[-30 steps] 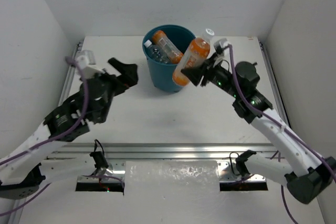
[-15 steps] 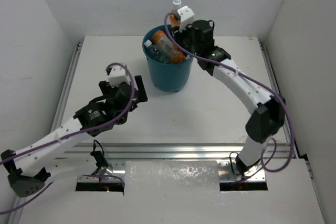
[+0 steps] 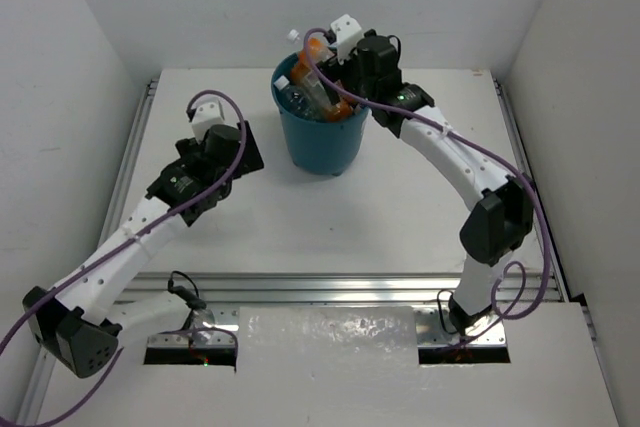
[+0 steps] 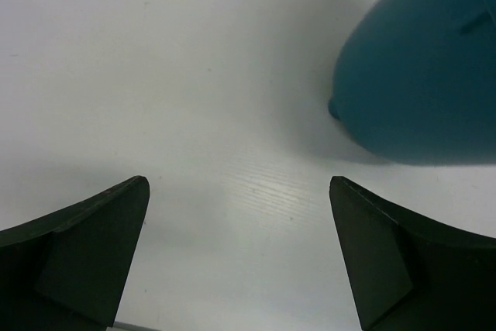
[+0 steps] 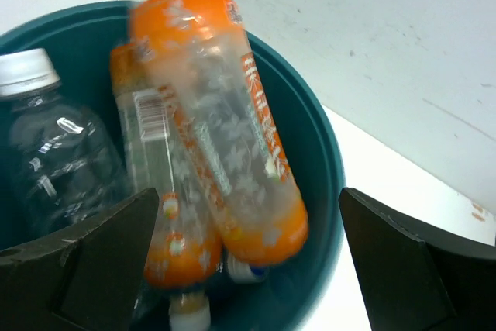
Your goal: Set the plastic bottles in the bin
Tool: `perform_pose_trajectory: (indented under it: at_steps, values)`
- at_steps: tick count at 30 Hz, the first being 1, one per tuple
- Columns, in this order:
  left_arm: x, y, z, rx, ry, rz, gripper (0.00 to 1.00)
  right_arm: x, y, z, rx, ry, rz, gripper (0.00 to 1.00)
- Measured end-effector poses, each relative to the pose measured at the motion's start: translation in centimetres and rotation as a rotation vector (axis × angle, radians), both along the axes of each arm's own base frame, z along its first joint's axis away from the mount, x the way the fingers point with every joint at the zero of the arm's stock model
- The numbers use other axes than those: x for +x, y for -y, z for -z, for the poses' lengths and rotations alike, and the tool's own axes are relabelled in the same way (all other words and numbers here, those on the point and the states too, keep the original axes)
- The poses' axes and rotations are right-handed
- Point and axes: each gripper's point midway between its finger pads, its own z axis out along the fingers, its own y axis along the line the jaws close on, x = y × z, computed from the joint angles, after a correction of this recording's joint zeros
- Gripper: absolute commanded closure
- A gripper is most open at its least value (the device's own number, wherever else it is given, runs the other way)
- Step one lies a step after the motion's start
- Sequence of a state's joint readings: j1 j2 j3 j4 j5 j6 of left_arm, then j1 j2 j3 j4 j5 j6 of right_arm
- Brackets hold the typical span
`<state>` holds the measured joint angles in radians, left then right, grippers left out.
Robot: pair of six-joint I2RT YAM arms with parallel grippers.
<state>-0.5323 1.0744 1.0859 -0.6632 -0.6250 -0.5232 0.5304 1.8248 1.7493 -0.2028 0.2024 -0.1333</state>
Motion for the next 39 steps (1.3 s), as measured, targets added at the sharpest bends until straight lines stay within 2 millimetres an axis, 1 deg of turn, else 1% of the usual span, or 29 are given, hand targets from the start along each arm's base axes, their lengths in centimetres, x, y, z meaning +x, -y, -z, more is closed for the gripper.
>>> perform_pose_trajectory:
  at_steps: [2, 3, 4, 6, 8, 9, 10, 11, 14, 16, 18, 20, 21, 24, 28, 34, 36, 39]
  values:
    - [0.6, -1.4, -0.1, -0.016, -0.006, -0.042, 0.00, -1.1, 0.6, -1.2, 0.018, -0.006, 0.005, 0.01]
    - [0.9, -2.2, -0.3, -0.024, -0.003, -0.062, 0.00, -2.0, 1.0, -2.2, 0.037, 0.000, 0.009, 0.01]
    - [1.1, -2.9, -0.7, -0.026, 0.004, -0.082, 0.00, -3.2, 1.6, -3.2, 0.057, 0.003, 0.012, 0.01]
    - [1.3, -4.2, -1.6, -0.025, 0.024, -0.115, 0.00, -6.4, 3.4, -5.4, 0.109, 0.017, 0.030, 0.01]
    - [1.2, -4.9, -2.5, -0.019, 0.046, -0.133, 0.00, -10.3, 5.8, -6.8, 0.165, 0.025, 0.054, 0.01]
    - [1.1, -5.1, -2.8, -0.015, 0.055, -0.136, 0.00, -12.2, 6.9, -7.4, 0.192, 0.031, 0.065, 0.01]
    - [0.9, -5.4, -3.1, -0.009, 0.065, -0.143, 0.00, -14.5, 8.3, -7.6, 0.219, 0.027, 0.080, 0.01]
    - [0.7, -5.7, -3.5, -0.007, 0.076, -0.149, 0.00, -16.3, 9.4, -7.7, 0.246, 0.028, 0.096, 0.01]
    - [-0.3, -6.5, -5.0, -0.005, 0.130, -0.160, 0.00, -21.0, 12.7, -6.0, 0.293, 0.005, 0.154, 0.01]
    - [-1.2, -7.0, -6.0, -0.010, 0.173, -0.163, 0.01, -23.2, 14.5, -3.7, 0.283, -0.033, 0.199, 0.01]
    - [-2.4, -7.6, -6.7, -0.016, 0.223, -0.163, 0.00, -25.1, 16.4, -1.0, 0.242, -0.091, 0.258, 0.01]
    - [-3.3, -8.0, -6.7, -0.016, 0.247, -0.167, 0.00, -26.3, 17.8, 0.6, 0.211, -0.133, 0.304, 0.01]
    - [-3.7, -8.3, -6.3, -0.009, 0.249, -0.171, 0.00, -27.0, 18.4, 1.2, 0.202, -0.149, 0.327, 0.01]
    - [-4.8, -8.9, -5.4, 0.000, 0.261, -0.179, 0.00, -28.5, 19.7, 2.4, 0.191, -0.178, 0.365, 0.01]
    - [-5.6, -9.3, -3.3, 0.011, 0.242, -0.180, 0.00, -30.5, 21.1, 3.8, 0.206, -0.184, 0.397, 0.01]
    - [-6.6, -9.5, -2.7, -0.004, 0.264, -0.175, 0.00, -31.6, 21.7, 6.3, 0.199, -0.219, 0.412, 0.01]
    - [-6.7, -9.5, -2.8, -0.008, 0.270, -0.176, 0.00, -31.7, 21.8, 6.8, 0.200, -0.223, 0.414, 0.01]
    - [-6.8, -9.6, -3.2, -0.016, 0.289, -0.181, 0.00, -32.0, 21.9, 6.9, 0.209, -0.215, 0.412, 0.01]
